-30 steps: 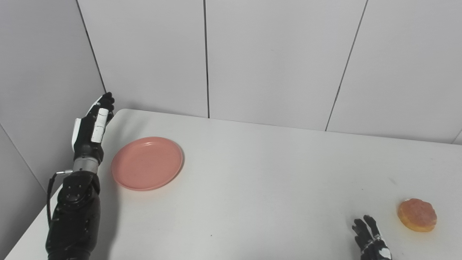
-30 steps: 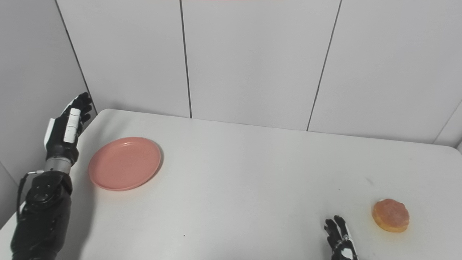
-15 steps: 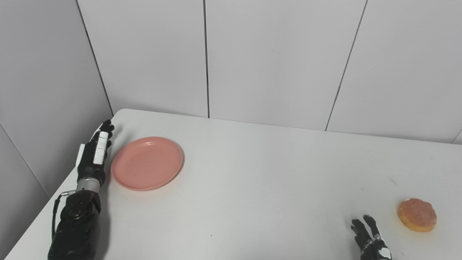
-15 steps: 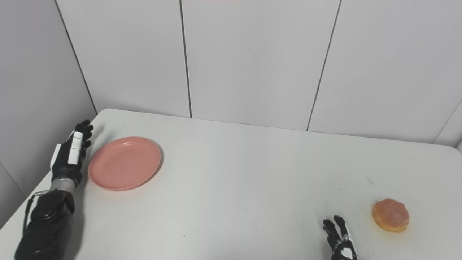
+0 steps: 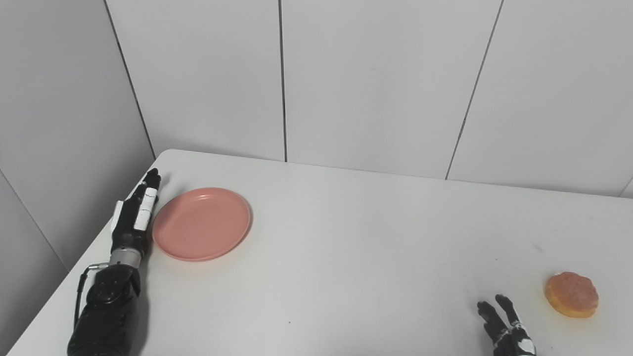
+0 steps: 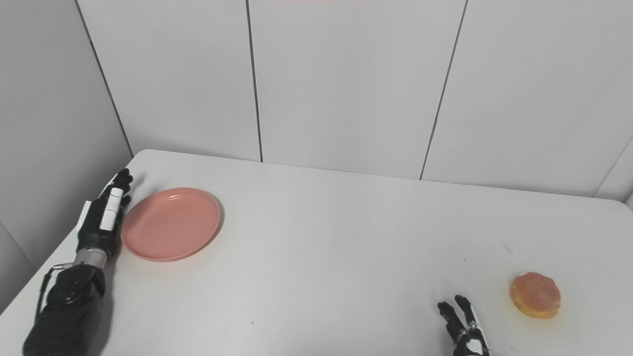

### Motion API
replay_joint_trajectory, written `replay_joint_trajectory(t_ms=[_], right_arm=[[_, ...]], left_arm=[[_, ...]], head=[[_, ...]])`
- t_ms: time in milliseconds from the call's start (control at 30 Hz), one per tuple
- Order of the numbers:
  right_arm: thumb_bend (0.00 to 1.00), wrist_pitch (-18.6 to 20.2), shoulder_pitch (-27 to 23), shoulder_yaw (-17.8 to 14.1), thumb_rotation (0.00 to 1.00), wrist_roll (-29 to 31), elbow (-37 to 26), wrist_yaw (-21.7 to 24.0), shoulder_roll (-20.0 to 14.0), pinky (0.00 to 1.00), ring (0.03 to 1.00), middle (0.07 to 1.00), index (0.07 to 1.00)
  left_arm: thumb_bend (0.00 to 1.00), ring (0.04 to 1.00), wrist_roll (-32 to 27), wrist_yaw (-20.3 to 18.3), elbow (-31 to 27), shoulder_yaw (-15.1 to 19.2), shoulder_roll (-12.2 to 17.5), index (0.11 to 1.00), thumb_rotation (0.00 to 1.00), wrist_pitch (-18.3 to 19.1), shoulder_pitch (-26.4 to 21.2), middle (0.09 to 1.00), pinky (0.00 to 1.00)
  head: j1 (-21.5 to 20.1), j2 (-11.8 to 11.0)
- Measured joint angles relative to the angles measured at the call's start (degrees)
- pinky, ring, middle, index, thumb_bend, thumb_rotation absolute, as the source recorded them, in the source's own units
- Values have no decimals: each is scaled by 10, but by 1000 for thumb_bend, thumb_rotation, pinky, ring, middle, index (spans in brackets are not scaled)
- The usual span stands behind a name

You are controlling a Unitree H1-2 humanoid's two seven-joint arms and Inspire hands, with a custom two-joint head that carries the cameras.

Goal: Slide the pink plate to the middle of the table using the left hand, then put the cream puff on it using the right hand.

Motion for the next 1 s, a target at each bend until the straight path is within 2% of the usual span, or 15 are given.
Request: replay_joint_trajectory(t_ms=[267,533,667,1000], right_arm=[[664,0,0,1,1000,0,0,-2,0,971,907,840,902],[647,0,1,2,1000,0,-1,-5,0,980,909,842,907],[656,0,1,4,1000,0,-2,-6,0,970,904,837,902],[667,1,2,6,1000,-2,-3,-12,0,967,898,823,901]], left_arm=[[871,990,-3,-13,-12,-8,-3,910,912,1,4,974,976],[890,955,-17,-14,-86,-14,-34,860,876,41,30,923,947],[876,931,-17,-14,-92,-19,-39,844,890,45,30,902,916],[886,934,-25,-17,-110,-26,-59,855,879,58,30,909,911]], head=[[-4,2],[-7,3],[-11,4],[-14,6]])
